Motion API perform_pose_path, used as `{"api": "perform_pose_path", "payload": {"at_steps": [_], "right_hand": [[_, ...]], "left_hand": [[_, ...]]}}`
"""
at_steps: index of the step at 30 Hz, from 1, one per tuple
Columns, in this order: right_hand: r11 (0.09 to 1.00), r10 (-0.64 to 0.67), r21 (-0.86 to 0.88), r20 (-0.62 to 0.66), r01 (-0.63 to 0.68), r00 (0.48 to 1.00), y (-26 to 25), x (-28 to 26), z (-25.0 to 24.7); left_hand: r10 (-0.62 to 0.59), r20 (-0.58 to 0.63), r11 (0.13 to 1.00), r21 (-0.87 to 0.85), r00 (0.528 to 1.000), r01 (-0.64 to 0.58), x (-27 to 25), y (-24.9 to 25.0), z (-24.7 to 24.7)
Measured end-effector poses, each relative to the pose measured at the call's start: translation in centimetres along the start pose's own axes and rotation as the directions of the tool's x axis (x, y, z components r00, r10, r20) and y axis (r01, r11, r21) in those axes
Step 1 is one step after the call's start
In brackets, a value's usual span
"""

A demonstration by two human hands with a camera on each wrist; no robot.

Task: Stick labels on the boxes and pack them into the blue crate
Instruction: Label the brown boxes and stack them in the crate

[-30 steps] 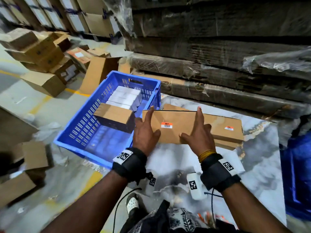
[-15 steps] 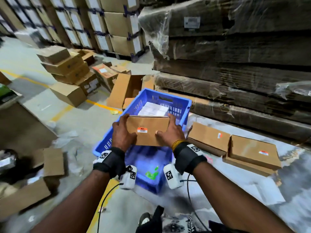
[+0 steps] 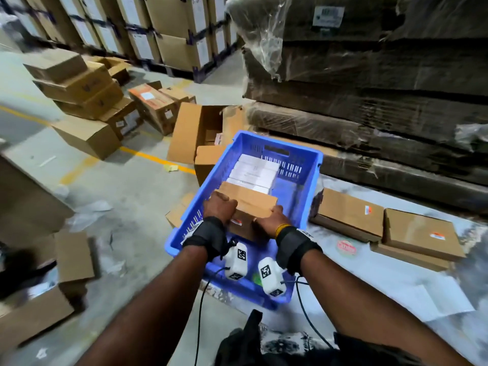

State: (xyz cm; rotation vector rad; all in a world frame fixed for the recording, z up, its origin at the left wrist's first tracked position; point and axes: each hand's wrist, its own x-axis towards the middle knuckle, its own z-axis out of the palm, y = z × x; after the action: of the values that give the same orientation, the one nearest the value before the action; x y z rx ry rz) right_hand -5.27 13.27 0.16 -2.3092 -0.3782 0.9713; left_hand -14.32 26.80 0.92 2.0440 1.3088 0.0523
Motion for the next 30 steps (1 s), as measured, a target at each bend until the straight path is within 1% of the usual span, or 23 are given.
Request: {"api": "perform_pose_path", "payload": {"at_steps": [1,2,3,4,5,7,8,11,12,14,17,18,20,22,25,28,29,30], "right_hand": [[1.0,0.006,0.0,0.006,-0.006,1.0,0.0,0.2,0.3],[1.0,0.009,-0.007,0.008,-0.009,1.0,0.1,0.4,0.6],[1.0,0.016,-0.016,0.008,-0.016,1.0,0.1,0.6,0.9],[0.999,0.021,-0.024,0.006,-0.021,1.0,0.2,0.8,1.2],[0.999,0.026,-0.028,0.003,-0.026,1.0,0.3,1.1,1.6],[0.999,0.033,-0.043,-0.006,-0.033,0.999,0.5,1.8,2.2],[0.998,0.035,-0.054,-0.007,-0.035,0.999,0.6,2.2,2.5],[0.997,0.035,-0.072,-0.007,-0.035,0.999,1.1,2.9,3.0],[0.997,0.035,-0.064,-0.013,-0.036,0.999,1.3,3.2,3.2],[0.999,0.042,-0.031,-0.021,-0.043,0.999,1.6,3.5,3.5],[0.998,0.061,0.001,-0.023,-0.061,0.998,1.6,3.6,3.7],[0.998,0.067,0.0,-0.025,-0.067,0.997,1.6,3.7,3.7],[0.997,0.079,0.003,-0.04,-0.079,0.996,1.4,3.8,3.9],[0.996,0.089,0.014,-0.048,-0.088,0.995,1.2,3.8,3.9],[0.998,0.066,-0.015,-0.062,-0.067,0.996,1.0,3.7,3.9],[0.999,0.041,-0.023,-0.083,-0.043,0.996,0.7,3.4,3.5],[0.999,0.037,-0.022,-0.084,-0.039,0.996,0.5,3.3,3.2],[0.999,0.035,-0.022,-0.084,-0.037,0.996,0.3,3.2,2.9]], "left_hand": [[0.004,0.036,1.0,0.005,0.999,-0.004,0.1,-0.2,-0.3],[-0.007,0.111,0.998,0.056,0.994,0.001,0.4,-0.3,-0.3],[-0.009,0.141,0.997,0.081,0.99,-0.003,0.8,-0.6,-0.3],[0.021,0.138,0.989,0.141,0.99,-0.04,1.2,-0.9,-0.5],[0.005,0.152,0.983,0.18,0.988,-0.033,1.9,-1.4,-0.5],[0.004,0.178,0.956,0.287,0.984,-0.056,3.1,-2.1,-0.4],[0.022,0.207,0.926,0.366,0.978,-0.098,3.4,-2.2,-0.5],[0.058,0.28,0.822,0.532,0.958,-0.205,4.3,-2.9,-0.4],[0.072,0.313,0.756,0.603,0.947,-0.257,4.8,-3.1,-0.3],[0.053,0.345,0.688,0.668,0.937,-0.285,5.3,-3.4,0.0],[0.037,0.375,0.648,0.697,0.926,-0.308,6.0,-3.7,0.1],[0.061,0.389,0.63,0.7,0.919,-0.338,6.1,-3.8,0.2],[0.087,0.417,0.656,0.659,0.905,-0.367,6.4,-4.4,0.4],[0.095,0.409,0.718,0.603,0.907,-0.347,6.3,-4.6,0.5],[0.09,0.369,0.805,0.52,0.925,-0.286,6.4,-4.9,0.5],[0.107,0.332,0.85,0.459,0.937,-0.259,6.4,-4.8,0.7],[0.099,0.33,0.847,0.468,0.939,-0.254,5.9,-4.6,0.7],[0.099,0.331,0.824,0.502,0.938,-0.264,5.9,-4.6,0.8]]}}
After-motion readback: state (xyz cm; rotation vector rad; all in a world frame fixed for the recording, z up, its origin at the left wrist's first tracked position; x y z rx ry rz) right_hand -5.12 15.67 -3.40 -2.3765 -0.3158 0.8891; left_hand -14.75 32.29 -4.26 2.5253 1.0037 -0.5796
